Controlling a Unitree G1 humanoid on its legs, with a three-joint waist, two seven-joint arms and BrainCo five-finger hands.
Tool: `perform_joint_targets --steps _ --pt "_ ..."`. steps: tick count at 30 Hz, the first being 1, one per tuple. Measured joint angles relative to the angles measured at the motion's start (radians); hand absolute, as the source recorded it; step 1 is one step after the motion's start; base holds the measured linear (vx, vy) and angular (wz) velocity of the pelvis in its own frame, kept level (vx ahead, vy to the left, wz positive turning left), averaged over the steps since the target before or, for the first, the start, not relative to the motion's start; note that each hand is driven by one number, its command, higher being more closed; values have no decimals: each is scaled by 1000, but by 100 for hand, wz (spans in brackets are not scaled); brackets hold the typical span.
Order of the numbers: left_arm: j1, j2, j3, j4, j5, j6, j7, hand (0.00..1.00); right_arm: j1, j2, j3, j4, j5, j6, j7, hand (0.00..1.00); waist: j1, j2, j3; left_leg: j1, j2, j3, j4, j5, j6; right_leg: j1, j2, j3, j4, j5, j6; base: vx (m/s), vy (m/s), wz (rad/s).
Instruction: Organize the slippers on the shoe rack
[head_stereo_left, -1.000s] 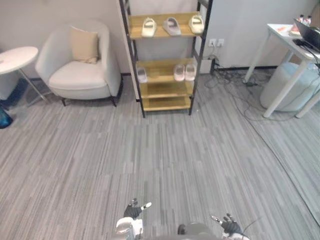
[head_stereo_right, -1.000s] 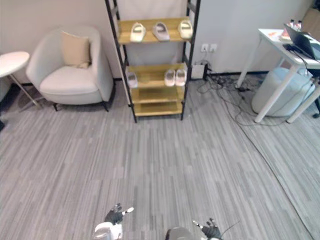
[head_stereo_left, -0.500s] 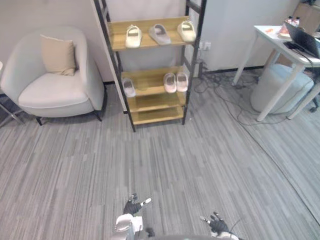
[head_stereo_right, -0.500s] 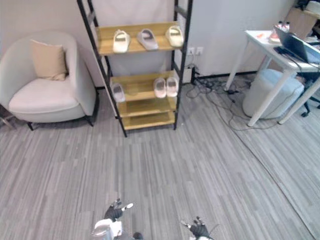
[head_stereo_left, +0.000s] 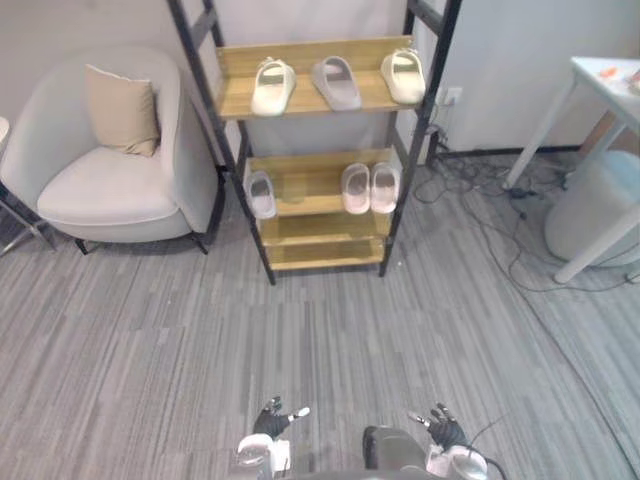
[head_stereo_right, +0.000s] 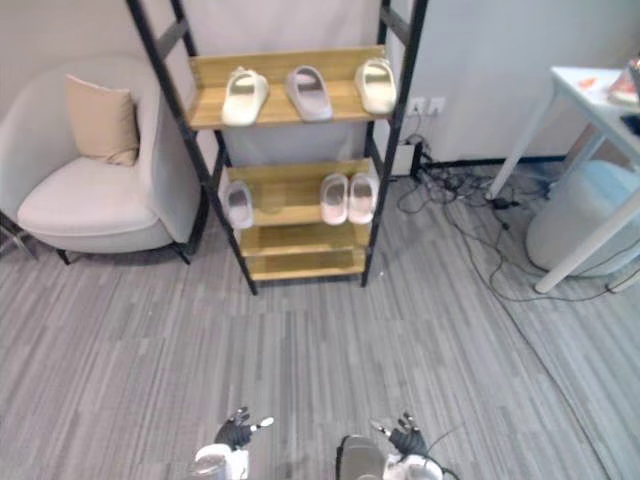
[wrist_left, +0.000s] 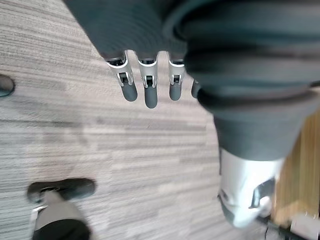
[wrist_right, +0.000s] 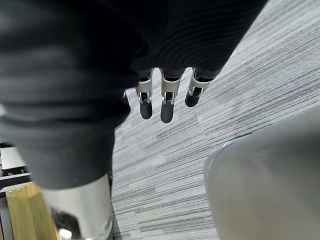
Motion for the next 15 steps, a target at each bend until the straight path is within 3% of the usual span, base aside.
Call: perform_joint_targets --steps 1,3,4,6,8,10,11,12,15 --pt "4 7 6 -5 0 -1 -1 0 2 -2 15 0 1 0 0 0 15 -7 7 -95 32 3 208 50 1 53 4 -6 -28 -20 -16 315 -239 24" --pt "8 7 8 -28 0 -3 -2 0 2 -4 16 0 3 1 -1 0 20 -1 10 -194 71 40 370 7 17 125 15 -14 -59 -45 -35 232 -124 2" --pt "16 5 8 -38 -1 -6 -2 0 1 0 17 0 3 1 -1 0 22 -4 11 -236 82 90 378 -23 30 174 15 -13 -89 -52 -38 195 -61 -9" --pt "14 6 0 -43 -1 -10 -2 0 6 3 17 0 4 2 -1 0 23 -5 12 -289 84 171 291 -70 51 235 14 -11 -139 -59 -32 219 -22 -10" --pt "16 6 -11 -54 0 -11 -1 0 9 7 17 -1 4 4 -3 0 26 -8 13 -311 39 247 25 -77 48 284 7 -4 -182 -70 -11 298 62 -10" --pt "15 7 -19 -59 0 -15 -1 0 10 8 19 -1 3 4 -5 0 31 -10 11 -320 -20 243 -184 -42 66 303 -2 2 -191 -97 2 368 158 -10" --pt "14 7 -39 -61 0 -18 0 0 10 5 33 1 3 4 -10 0 33 -10 8 -324 -52 224 -289 33 83 315 -3 12 -191 -125 23 402 204 -29" --pt "20 7 -47 -60 0 -20 0 0 14 8 41 4 3 7 -12 0 47 -23 -8 -321 -76 216 -286 73 113 321 -15 38 -192 -142 38 450 231 -31" --pt "23 16 -53 -57 3 -9 -1 0 37 46 48 -2 2 12 -10 0 54 -89 -51 -290 -136 252 -252 -5 149 300 -74 119 -77 -133 70 629 208 -17"
